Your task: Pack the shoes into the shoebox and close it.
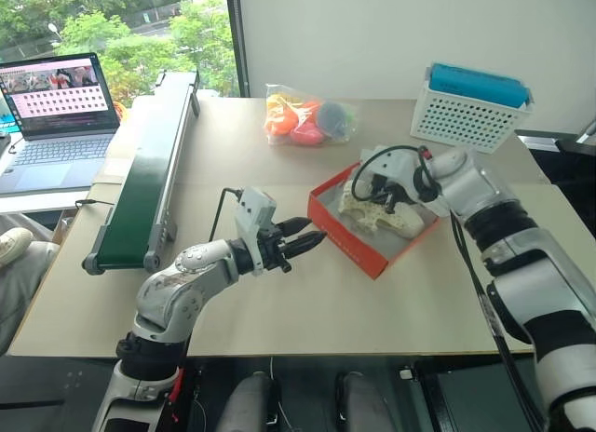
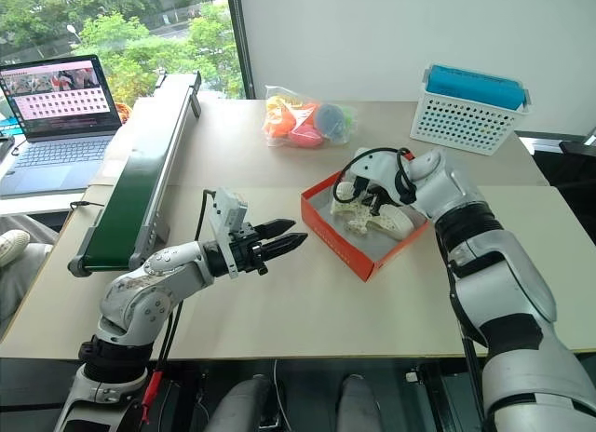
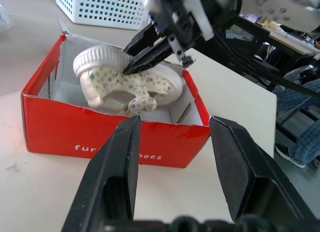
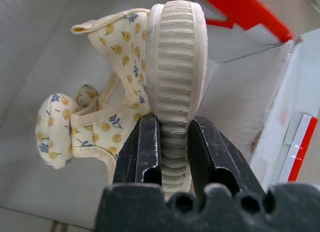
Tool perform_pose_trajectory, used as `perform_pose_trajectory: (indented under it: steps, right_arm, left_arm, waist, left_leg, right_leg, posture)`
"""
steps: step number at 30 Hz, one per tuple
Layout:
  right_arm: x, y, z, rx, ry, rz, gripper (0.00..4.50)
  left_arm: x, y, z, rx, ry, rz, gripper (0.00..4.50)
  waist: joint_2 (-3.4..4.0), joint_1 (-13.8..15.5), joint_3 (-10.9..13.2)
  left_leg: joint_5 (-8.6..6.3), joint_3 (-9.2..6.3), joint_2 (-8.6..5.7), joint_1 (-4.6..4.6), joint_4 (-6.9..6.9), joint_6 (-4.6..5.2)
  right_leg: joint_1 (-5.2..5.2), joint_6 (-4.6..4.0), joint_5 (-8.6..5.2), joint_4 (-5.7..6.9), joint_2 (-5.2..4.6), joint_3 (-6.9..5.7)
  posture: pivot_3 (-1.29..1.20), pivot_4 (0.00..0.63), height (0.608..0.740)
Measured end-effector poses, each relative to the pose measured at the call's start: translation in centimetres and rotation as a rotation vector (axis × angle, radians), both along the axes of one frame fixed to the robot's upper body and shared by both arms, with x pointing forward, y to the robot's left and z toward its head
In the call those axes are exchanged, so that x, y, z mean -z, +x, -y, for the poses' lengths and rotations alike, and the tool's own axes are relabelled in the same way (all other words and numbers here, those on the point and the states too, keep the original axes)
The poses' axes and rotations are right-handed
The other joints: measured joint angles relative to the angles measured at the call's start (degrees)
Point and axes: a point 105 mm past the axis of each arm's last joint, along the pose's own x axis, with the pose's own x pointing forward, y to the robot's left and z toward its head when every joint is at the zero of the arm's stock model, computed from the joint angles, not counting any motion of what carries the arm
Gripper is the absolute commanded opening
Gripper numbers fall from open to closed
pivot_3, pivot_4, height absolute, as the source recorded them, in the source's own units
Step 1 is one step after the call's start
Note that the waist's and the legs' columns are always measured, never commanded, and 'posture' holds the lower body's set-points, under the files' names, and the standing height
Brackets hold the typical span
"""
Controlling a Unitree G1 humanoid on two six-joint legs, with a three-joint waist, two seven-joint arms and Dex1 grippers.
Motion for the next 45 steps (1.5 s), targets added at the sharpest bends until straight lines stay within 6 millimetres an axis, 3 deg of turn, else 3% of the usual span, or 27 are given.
perform_pose_trajectory:
  steps: [4, 6, 13, 18, 24, 27, 29, 31, 33, 35, 37, 40, 45]
  right_arm:
    - [0.5, 0.8, 0.2, 0.014, -0.041, 0.051, 0.49]
    - [0.6, 1.1, 0.3, 0.032, -0.031, 0.071, 1.39]
    - [1.0, 1.4, 1.7, 0.147, 0.043, 0.067, 3.69]
    - [-0.6, 1.5, 1.2, 0.173, 0.099, 0.063, 3.69]
    - [-8.5, 0.2, 0.2, 0.153, 0.236, 0.225, 3.69]
    - [-9.8, -1.9, -0.1, 0.170, 0.373, 0.256, 3.69]
    - [-9.9, -3.5, -1.0, 0.150, 0.488, 0.250, 3.69]
    - [-10.2, -6.0, -2.5, 0.098, 0.734, 0.218, 3.69]
    - [-10.2, -8.2, -3.8, 0.032, 0.894, 0.178, 3.69]
    - [-9.1, -10.0, -3.4, 0.023, 0.977, 0.149, 3.69]
    - [-5.8, -11.0, -2.1, 0.108, 1.000, 0.088, 3.69]
    - [-2.2, -11.7, -0.9, 0.208, 1.008, 0.015, 3.69]
    - [-0.9, -12.2, -0.1, 0.182, 0.892, 0.102, 3.69]
  left_arm:
    - [0.2, -0.1, 0.0, -0.009, 0.007, -0.010, 2.29]
    - [0.0, -0.2, 0.0, -0.009, 0.010, -0.003, 2.34]
    - [0.1, -0.1, -0.4, -0.023, 0.015, -0.014, 2.34]
    - [0.0, -0.1, -0.6, -0.028, 0.015, -0.012, 2.34]
    - [-0.4, 1.2, -1.7, -0.125, 0.025, 0.020, 2.34]
    - [-1.1, 4.8, -4.9, -0.401, 0.027, 0.067, 2.34]
    - [-1.2, 6.9, -8.7, -0.639, 0.060, 0.099, 2.34]
    - [-1.1, 8.6, -13.3, -0.926, 0.071, 0.105, 2.34]
    - [-1.0, 8.9, -16.7, -1.117, 0.077, 0.107, 2.34]
    - [-1.0, 8.8, -19.0, -1.224, 0.131, 0.135, 2.34]
    - [-0.6, 8.4, -21.3, -1.310, 0.164, 0.136, 2.34]
    - [0.0, 8.2, -22.8, -1.360, 0.196, 0.128, 2.34]
    - [0.4, 8.5, -23.1, -1.357, 0.208, 0.125, 2.34]
  waist:
    - [0.00, 0.15, 0.00]
    - [0.00, 0.16, 0.00]
    - [0.01, 0.00, 0.00]
    - [0.04, -0.07, 0.02]
    - [0.08, 0.21, 0.04]
    - [0.06, 0.89, 0.03]
    - [0.05, 1.02, 0.02]
    - [0.03, 0.98, 0.02]
    - [0.02, 1.04, 0.02]
    - [-0.04, 1.58, -0.02]
    - [-0.18, 2.12, -0.10]
    - [-0.18, 2.21, -0.09]
    - [-0.21, 1.72, -0.10]
  left_leg:
    - [0.02, -0.07, 0.00, 0.12, 0.02, -0.04]
    - [0.04, -0.10, -0.01, 0.15, 0.03, -0.07]
    - [0.08, -0.12, 0.00, 0.16, -0.02, -0.14]
    - [0.09, -0.12, 0.01, 0.16, -0.01, -0.14]
    - [0.07, -0.14, 0.02, 0.15, -0.04, -0.13]
    - [0.06, -0.20, 0.00, 0.15, 0.00, -0.11]
    - [0.05, -0.18, 0.01, 0.15, -0.01, -0.09]
    - [0.04, -0.17, 0.05, 0.14, -0.05, -0.10]
    - [0.04, -0.19, 0.03, 0.13, -0.09, -0.09]
    - [0.00, -0.19, -0.01, 0.12, -0.09, -0.06]
    - [-0.23, -0.20, -0.09, 0.10, 0.02, -0.25]
    - [-0.30, -0.17, -0.18, 0.09, 0.06, -0.42]
    - [-0.15, -0.19, -0.01, 0.11, -0.02, -0.50]
  right_leg:
    - [0.16, 0.00, 0.00, 0.01, 0.00, -0.05]
    - [0.19, -0.01, 0.01, 0.01, 0.00, -0.05]
    - [0.15, -0.03, 0.01, 0.06, 0.04, -0.04]
    - [0.12, -0.03, 0.01, 0.10, 0.06, -0.03]
    - [0.10, -0.03, 0.01, 0.08, 0.04, -0.06]
    - [0.18, -0.03, 0.02, 0.09, 0.00, -0.12]
    - [0.14, -0.06, 0.04, 0.10, -0.02, -0.11]
    - [0.09, -0.06, 0.04, 0.09, 0.01, -0.10]
    - [0.07, -0.06, 0.04, 0.10, 0.00, -0.12]
    - [0.14, -0.04, 0.05, 0.09, -0.03, -0.19]
    - [0.18, -0.02, 0.06, 0.01, -0.16, -0.26]
    - [0.15, 0.06, 0.14, 0.01, -0.24, -0.20]
    - [0.09, 0.03, 0.11, 0.10, 0.00, -0.21]
  posture:
    - [0.00, 0.150, 0.699]
    - [0.00, 0.150, 0.699]
    - [0.00, 0.150, 0.699]
    - [0.00, 0.150, 0.699]
    - [0.00, 0.150, 0.699]
    - [0.00, 0.150, 0.699]
    - [0.00, 0.150, 0.699]
    - [0.00, 0.150, 0.699]
    - [0.00, 0.150, 0.699]
    - [0.00, 0.150, 0.699]
    - [0.00, 0.150, 0.699]
    - [0.00, 0.150, 0.699]
    - [0.00, 0.150, 0.699]
